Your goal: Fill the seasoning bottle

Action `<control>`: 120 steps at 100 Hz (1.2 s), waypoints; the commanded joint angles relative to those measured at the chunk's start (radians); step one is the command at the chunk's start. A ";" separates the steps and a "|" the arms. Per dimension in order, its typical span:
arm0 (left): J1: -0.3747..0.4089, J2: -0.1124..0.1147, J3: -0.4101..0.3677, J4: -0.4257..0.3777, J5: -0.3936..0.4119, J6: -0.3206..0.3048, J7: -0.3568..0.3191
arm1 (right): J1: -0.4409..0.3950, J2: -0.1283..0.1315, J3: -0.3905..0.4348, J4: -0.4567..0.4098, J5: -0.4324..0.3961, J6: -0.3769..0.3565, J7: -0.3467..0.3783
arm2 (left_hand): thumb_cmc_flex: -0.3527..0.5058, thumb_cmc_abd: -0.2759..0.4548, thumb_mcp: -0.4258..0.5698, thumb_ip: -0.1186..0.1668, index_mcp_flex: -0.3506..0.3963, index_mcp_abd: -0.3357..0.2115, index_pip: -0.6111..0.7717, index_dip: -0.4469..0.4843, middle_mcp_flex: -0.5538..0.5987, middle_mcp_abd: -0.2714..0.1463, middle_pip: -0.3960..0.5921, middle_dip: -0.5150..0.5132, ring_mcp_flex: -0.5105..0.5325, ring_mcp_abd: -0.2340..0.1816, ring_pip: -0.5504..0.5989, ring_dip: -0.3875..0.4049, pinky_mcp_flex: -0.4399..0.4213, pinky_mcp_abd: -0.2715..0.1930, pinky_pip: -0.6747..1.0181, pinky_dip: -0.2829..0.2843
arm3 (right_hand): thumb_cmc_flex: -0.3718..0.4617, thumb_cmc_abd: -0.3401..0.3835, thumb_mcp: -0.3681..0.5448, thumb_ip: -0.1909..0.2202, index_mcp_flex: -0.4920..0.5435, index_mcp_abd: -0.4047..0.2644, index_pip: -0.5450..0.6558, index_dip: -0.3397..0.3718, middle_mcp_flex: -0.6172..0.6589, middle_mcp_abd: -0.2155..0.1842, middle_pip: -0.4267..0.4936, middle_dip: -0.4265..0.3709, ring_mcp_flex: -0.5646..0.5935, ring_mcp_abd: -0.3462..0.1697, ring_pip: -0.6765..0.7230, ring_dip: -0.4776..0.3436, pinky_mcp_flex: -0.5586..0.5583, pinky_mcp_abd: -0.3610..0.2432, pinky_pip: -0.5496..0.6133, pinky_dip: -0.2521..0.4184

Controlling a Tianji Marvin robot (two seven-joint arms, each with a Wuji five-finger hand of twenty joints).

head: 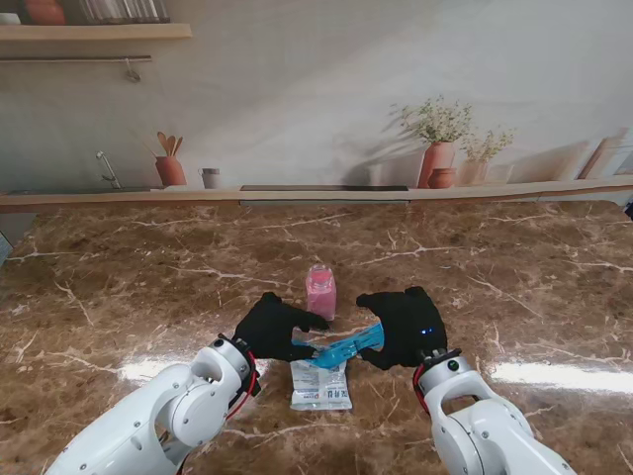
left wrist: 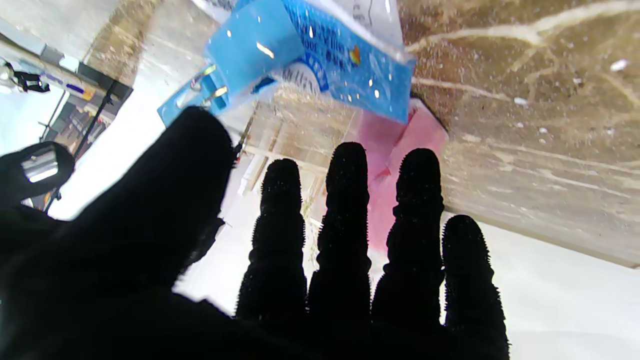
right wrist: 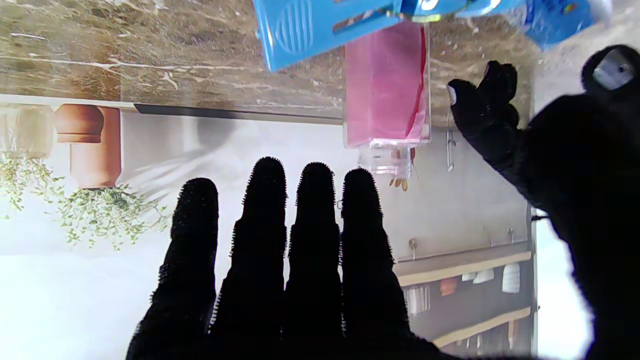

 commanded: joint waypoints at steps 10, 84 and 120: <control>0.051 -0.006 -0.044 -0.036 -0.014 0.002 0.049 | 0.015 -0.017 0.006 0.018 0.071 0.004 -0.013 | -0.085 0.088 -0.062 0.082 -0.027 0.045 0.508 0.000 -0.044 0.016 -0.016 -0.025 -0.035 -0.023 -0.044 -0.043 0.001 -0.029 -0.050 -0.074 | 0.008 0.013 -0.014 0.044 -0.051 0.039 -0.006 -0.017 -0.043 0.022 -0.007 -0.025 -0.032 0.016 -0.016 -0.044 0.024 -0.034 -0.039 -0.057; 0.154 -0.032 -0.201 -0.070 -0.108 0.013 0.129 | 0.274 -0.057 0.004 0.265 0.643 -0.250 0.132 | -0.102 0.159 -0.231 0.122 -0.069 0.102 0.375 -0.038 -0.150 0.040 -0.074 -0.073 -0.116 -0.030 -0.131 -0.149 0.007 -0.062 -0.061 -0.228 | -0.016 -0.171 0.144 -0.008 -0.469 0.278 -0.244 -0.033 -0.532 0.141 -0.059 -0.199 -0.390 0.029 -0.148 -0.269 -0.168 -0.123 -0.231 -0.333; 0.168 -0.030 -0.225 -0.073 -0.101 0.020 0.130 | 0.440 -0.056 -0.058 0.460 0.892 -0.336 0.302 | -0.096 0.164 -0.253 0.126 -0.069 0.099 0.368 -0.040 -0.157 0.038 -0.080 -0.083 -0.120 -0.034 -0.139 -0.168 0.003 -0.061 -0.058 -0.240 | -0.013 -0.207 0.163 -0.017 -0.449 0.277 -0.323 -0.101 -0.581 0.136 -0.062 -0.231 -0.459 0.011 -0.157 -0.296 -0.216 -0.133 -0.266 -0.348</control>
